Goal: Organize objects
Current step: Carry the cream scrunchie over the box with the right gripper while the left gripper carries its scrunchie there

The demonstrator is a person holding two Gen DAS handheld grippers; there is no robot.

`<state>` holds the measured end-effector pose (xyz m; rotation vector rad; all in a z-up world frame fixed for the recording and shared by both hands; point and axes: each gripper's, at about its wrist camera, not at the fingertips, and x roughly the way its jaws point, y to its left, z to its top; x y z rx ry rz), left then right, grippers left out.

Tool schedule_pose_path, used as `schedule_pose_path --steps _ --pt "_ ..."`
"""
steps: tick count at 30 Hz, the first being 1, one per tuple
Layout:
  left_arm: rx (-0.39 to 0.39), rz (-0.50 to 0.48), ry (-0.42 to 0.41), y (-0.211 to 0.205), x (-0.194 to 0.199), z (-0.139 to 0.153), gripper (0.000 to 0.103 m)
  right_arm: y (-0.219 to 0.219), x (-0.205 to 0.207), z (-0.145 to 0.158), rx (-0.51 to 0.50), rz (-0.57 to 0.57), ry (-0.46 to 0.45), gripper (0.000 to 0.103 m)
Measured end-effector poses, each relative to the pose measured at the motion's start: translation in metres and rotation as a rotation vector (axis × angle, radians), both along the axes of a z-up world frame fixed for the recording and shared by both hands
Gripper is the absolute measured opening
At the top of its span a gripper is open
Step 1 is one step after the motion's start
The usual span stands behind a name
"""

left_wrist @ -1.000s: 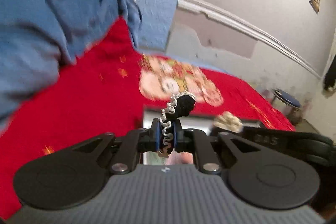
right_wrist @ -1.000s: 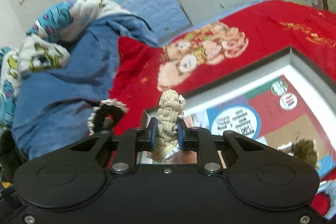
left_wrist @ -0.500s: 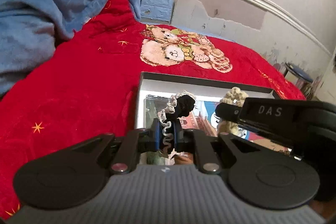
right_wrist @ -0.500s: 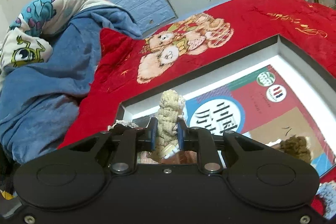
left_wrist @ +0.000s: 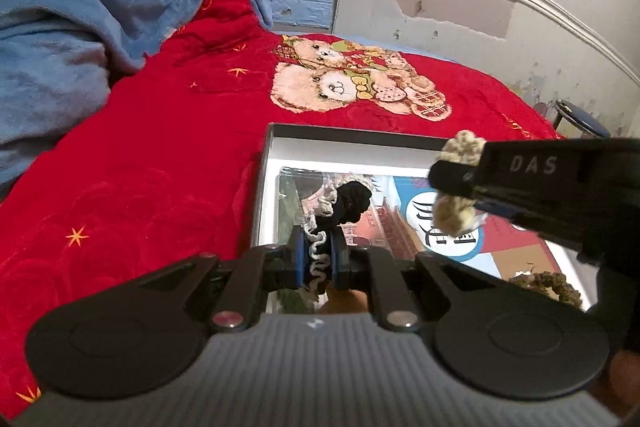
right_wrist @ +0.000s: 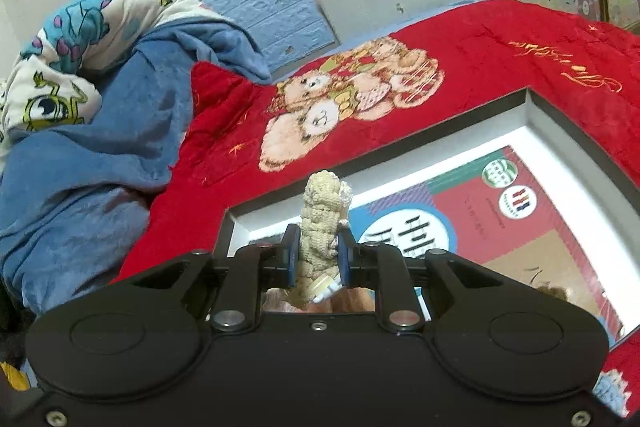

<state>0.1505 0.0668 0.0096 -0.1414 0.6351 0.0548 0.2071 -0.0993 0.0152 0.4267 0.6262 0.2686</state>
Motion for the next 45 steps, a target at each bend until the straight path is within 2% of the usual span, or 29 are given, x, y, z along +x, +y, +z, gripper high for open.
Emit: schedule_pose_path --steps 14,19,26,31,37,40,43,45 --pt "-0.088 -0.003 -0.033 0.014 -0.004 0.007 0.015 -0.024 0.002 0.007 0.025 -0.054 0.012 0.019" --pt "-0.078 -0.014 -0.03 0.01 -0.004 0.007 0.015 -0.021 0.005 0.0 0.072 -0.034 0.047 0.019" --pt "-0.086 0.003 -0.002 0.013 -0.002 0.006 0.015 0.001 -0.002 0.001 0.031 0.011 0.049 0.019" --pt "-0.061 0.007 0.004 0.009 -0.003 0.009 0.015 0.006 -0.006 0.003 0.024 0.032 0.044 0.019" --pt "-0.071 0.013 0.006 0.011 -0.005 0.012 0.015 0.01 -0.012 0.014 -0.001 0.04 0.019 0.02" --pt "-0.088 0.003 0.01 0.015 -0.005 0.012 0.015 0.011 -0.014 0.017 -0.006 0.042 0.019 0.019" --pt "-0.06 -0.014 0.017 0.015 -0.005 0.013 0.015 0.013 -0.014 0.016 -0.028 0.051 0.023 0.019" --pt "-0.077 -0.061 0.023 0.019 -0.006 0.014 0.016 0.02 -0.015 0.013 -0.095 0.042 0.007 0.019"
